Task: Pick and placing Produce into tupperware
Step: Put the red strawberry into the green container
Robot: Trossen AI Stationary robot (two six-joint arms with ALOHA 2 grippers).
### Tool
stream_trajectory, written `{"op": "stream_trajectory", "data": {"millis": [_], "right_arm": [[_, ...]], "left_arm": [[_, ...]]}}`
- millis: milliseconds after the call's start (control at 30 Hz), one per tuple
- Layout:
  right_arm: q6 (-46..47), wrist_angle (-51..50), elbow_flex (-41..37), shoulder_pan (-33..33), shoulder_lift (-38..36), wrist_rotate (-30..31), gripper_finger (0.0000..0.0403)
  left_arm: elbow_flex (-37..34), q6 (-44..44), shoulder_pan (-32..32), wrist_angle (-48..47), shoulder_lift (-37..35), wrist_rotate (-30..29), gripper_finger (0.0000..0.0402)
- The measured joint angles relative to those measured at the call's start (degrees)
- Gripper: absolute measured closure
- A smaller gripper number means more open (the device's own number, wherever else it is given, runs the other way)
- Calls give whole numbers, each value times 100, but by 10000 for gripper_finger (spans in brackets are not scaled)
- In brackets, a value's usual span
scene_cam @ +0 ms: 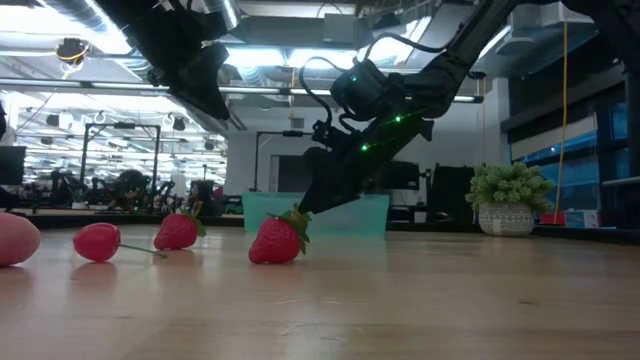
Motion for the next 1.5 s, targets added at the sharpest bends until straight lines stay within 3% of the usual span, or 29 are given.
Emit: {"op": "stream_trajectory", "data": {"millis": [433, 667, 1000, 1500], "right_arm": [[-52, 71, 4, -17, 42, -72, 194], [-648, 88, -10, 93, 64, -92, 194], [-1240, 66, -13, 210, 68, 398, 195], [-1194, 72, -13, 153, 72, 220, 284]], "left_arm": [[0, 2, 0, -1, 0, 0, 308], [0, 4, 0, -2, 0, 0, 319], [0, 6, 2, -2, 0, 0, 311], [0, 7, 1, -2, -1, 0, 307]]}}
